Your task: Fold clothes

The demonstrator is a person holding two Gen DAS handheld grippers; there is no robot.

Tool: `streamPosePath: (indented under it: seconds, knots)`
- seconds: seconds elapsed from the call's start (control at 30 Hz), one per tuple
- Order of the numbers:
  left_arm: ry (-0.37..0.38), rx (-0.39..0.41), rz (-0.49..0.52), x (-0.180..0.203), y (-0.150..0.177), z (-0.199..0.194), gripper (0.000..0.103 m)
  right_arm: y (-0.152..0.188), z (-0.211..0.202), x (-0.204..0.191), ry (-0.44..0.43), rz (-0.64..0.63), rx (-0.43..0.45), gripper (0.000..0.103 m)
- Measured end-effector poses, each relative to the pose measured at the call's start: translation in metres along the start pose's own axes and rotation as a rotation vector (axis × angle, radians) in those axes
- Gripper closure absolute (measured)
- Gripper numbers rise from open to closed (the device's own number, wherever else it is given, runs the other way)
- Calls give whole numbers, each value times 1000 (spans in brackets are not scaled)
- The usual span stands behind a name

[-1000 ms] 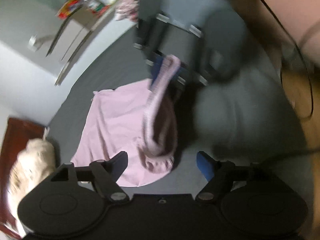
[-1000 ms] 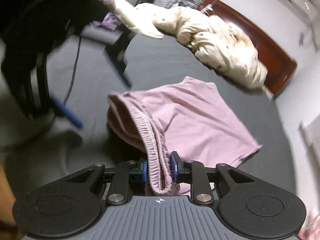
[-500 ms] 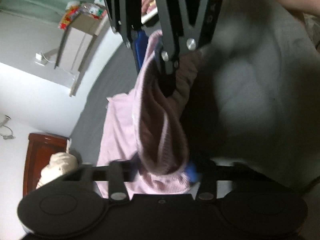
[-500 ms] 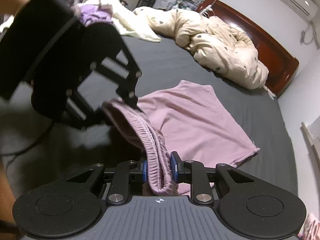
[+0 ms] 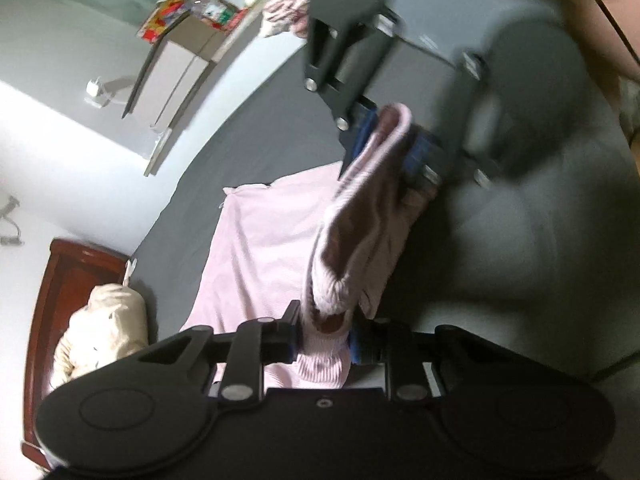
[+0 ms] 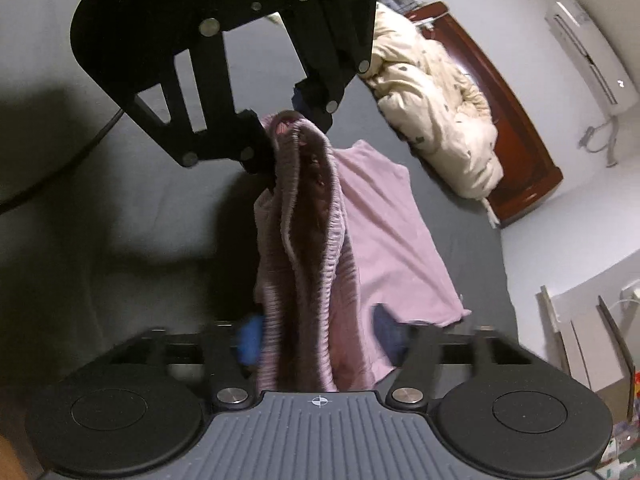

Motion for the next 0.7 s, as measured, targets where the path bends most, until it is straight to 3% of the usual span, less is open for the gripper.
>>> streamPosePath:
  seconds: [0.1,0.27,0.33,0.4,0.47,0.53,0.7]
  knots:
    - [15,-6,-33,-8,-2,2,81,1,6,-3,-58,34,-4,36]
    - [44,-27,-73,-13,0,5,81,10,13,-1,-75,57,-23,40]
    - [50,-34,-83,-13,1,6,82,14,13,1,-80,68,-27,60]
    - [53,-40,-88,-13,2,7,82,17,14,3,-74,62,-25,67]
    - [51,-43,-87,-11,3,7,83,20,14,5,-67,56,-23,82]
    - [52,-44,-90,-9,4,7,83,23,12,5,-80,52,-26,87]
    - [63,-47,-95,-4,3,7,84,23,9,9,-134,58,-32,88]
Point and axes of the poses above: each gripper's, at about its wrist camera, not at the fingertips, and z roughly the way its jaws point, x to its right, y to its underside, the point moved 6 cm from there along z, roughly the way its jaws point, and after that the axes turned 11 degrees about -x, right-handed, at the moved point
